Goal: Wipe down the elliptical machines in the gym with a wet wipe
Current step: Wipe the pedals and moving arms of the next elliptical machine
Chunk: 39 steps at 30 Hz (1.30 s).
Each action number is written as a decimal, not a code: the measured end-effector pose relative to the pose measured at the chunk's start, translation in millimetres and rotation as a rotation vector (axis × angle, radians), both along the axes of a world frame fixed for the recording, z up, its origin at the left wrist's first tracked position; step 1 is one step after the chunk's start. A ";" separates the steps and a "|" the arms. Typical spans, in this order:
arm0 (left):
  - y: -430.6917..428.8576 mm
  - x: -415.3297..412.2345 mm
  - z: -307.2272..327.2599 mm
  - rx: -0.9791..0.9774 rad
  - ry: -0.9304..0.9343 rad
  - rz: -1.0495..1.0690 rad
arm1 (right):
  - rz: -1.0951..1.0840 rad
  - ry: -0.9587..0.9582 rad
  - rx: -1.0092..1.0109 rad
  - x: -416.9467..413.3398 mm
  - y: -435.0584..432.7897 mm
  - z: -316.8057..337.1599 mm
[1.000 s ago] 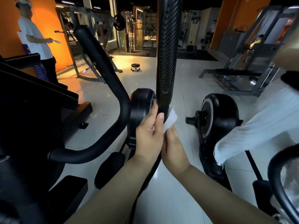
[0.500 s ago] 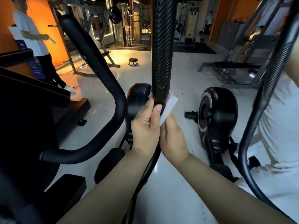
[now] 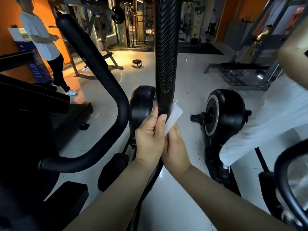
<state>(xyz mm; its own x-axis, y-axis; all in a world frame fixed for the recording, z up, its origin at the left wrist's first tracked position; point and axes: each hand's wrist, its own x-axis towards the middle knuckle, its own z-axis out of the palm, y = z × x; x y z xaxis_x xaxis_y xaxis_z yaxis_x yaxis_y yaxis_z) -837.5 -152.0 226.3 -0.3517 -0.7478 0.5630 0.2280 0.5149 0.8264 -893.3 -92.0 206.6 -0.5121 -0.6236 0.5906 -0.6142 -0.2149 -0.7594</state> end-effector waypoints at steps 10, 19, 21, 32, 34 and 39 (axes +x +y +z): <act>1.1 0.9 6.0 0.044 0.043 -0.047 | 0.004 0.045 -0.062 0.4 -0.1 24.9; 5.7 0.9 7.5 0.117 0.077 -0.093 | -0.040 0.096 0.022 -1.8 2.2 30.1; 7.1 2.3 9.6 0.101 0.087 -0.104 | -0.039 0.103 0.034 -0.4 4.8 25.5; 2.1 5.0 -1.4 0.053 0.005 -0.115 | -0.054 0.045 0.101 -0.3 5.7 6.8; 2.8 4.5 -2.8 0.058 0.010 -0.116 | -0.089 0.145 0.089 6.0 11.2 -0.2; 2.4 5.7 -5.8 0.047 -0.001 -0.131 | -0.085 0.093 0.222 1.3 17.1 -25.6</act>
